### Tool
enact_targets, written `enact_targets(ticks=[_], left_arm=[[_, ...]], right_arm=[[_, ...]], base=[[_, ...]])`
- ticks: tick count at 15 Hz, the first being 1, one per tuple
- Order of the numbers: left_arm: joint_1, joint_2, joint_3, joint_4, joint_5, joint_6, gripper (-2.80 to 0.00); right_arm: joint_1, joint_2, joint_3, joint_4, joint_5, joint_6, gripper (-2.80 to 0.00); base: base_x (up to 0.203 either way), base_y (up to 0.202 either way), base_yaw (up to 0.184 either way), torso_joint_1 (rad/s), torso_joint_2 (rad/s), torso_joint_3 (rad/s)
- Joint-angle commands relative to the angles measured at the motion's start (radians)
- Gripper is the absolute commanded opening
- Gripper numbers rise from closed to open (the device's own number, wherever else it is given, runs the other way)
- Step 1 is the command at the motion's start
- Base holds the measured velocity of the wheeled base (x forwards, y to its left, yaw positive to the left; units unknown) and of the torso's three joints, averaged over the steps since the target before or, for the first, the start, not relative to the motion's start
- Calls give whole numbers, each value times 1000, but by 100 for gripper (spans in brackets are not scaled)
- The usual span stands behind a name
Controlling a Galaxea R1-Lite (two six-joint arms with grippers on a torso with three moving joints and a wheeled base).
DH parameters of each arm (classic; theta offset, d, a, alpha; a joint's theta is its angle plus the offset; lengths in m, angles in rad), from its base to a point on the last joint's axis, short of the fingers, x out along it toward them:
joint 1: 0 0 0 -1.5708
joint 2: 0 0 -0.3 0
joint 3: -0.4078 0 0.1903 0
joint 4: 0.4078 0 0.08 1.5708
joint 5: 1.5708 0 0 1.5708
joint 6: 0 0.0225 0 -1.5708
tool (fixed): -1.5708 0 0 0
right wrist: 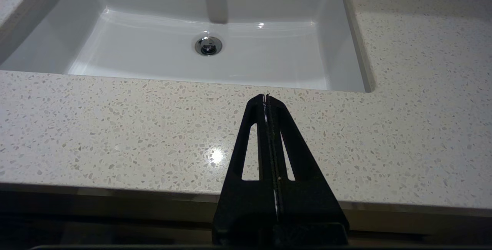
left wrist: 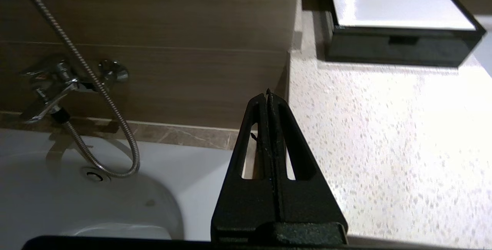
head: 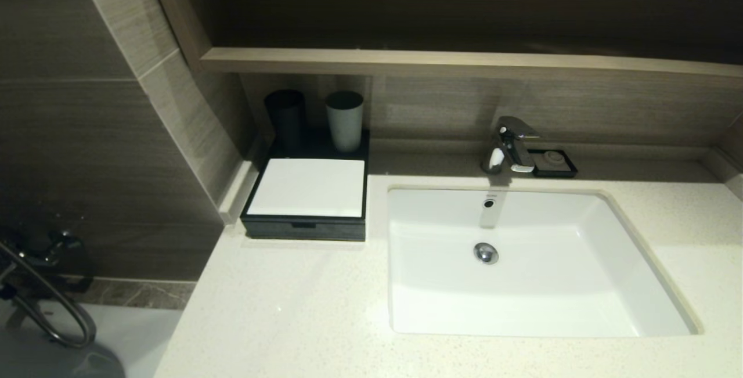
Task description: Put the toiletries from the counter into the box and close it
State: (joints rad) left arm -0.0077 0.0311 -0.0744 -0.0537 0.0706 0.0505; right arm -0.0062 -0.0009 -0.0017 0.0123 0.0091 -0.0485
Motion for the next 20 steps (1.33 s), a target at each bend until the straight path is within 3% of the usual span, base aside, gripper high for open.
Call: enact_targets(ticks=[1,5,12,20], left_arm=[[0,-23,33,-34,-16,18,-280],[0,-28,61,-37,-49,22,-280],[0,-31,72,56,-67,15,-280],[0,-32,73,52,-69,-3,-280]], right_arm=[[0,1,0,0,0,-1,-280],[0,1,0,0,2,-1,-280],[0,1,0,0,0,-1,-280],[0,1,0,0,0,-1,-280]], base=[[0,0,0,0,0,0],[0,0,0,0,0,0],[0,0,0,0,0,0],[0,0,0,0,0,0]])
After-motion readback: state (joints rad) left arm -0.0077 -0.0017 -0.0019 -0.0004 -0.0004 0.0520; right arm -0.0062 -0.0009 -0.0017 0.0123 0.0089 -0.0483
